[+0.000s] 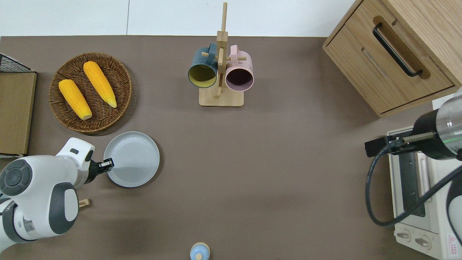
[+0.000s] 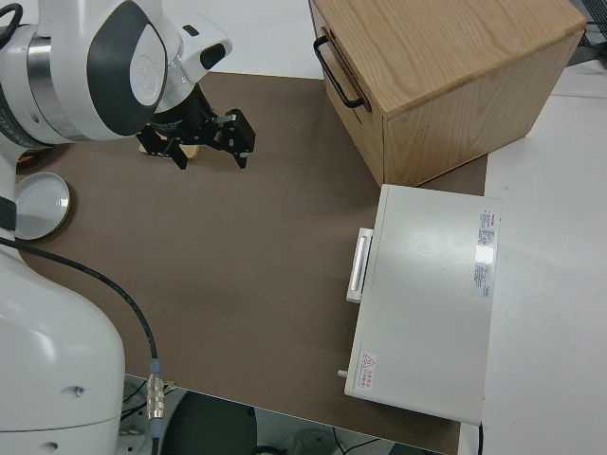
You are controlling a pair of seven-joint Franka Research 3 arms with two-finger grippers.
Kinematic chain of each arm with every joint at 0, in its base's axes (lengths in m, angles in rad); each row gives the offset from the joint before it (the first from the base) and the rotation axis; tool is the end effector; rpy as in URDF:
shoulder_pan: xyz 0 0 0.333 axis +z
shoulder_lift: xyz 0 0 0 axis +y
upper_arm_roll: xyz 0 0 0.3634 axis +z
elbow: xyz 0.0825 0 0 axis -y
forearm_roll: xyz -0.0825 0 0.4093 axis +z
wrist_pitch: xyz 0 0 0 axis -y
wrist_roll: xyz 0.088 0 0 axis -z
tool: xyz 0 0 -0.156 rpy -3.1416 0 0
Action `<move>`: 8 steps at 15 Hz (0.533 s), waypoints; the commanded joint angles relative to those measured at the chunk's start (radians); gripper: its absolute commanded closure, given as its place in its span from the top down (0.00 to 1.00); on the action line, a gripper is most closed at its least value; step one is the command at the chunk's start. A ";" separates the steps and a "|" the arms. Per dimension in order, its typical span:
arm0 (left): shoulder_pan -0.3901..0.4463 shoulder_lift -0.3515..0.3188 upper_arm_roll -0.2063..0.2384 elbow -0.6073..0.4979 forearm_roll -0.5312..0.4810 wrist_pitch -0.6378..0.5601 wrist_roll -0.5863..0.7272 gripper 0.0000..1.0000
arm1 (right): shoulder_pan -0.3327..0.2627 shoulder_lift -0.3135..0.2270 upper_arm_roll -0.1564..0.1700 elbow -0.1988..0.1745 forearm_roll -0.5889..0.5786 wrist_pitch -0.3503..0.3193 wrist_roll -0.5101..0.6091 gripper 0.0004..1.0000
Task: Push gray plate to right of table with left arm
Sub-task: 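Push the gray plate with the left gripper away from the basket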
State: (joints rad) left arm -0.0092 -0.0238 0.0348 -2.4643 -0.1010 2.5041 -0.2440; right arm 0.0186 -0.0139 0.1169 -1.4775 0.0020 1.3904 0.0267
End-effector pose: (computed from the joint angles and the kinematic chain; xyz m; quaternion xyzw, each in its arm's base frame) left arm 0.4986 0.0105 0.2887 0.9838 0.1734 0.0281 0.0350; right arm 0.5468 0.0754 0.6613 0.9978 0.0544 -0.0365 0.0028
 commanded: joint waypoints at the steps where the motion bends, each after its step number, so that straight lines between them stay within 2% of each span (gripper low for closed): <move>1: -0.083 0.027 0.007 -0.016 0.000 0.019 -0.109 0.00 | -0.020 -0.003 0.013 0.008 0.010 -0.014 0.002 0.98; 8: -0.192 0.039 0.007 -0.010 0.000 0.018 -0.262 0.00 | -0.020 -0.003 0.013 0.008 0.010 -0.014 0.001 0.98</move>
State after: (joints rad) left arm -0.1380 -0.0141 0.0344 -2.4643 -0.1010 2.5098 -0.4376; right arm 0.0186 -0.0139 0.1169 -1.4775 0.0020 1.3904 0.0267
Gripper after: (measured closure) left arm 0.969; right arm 0.013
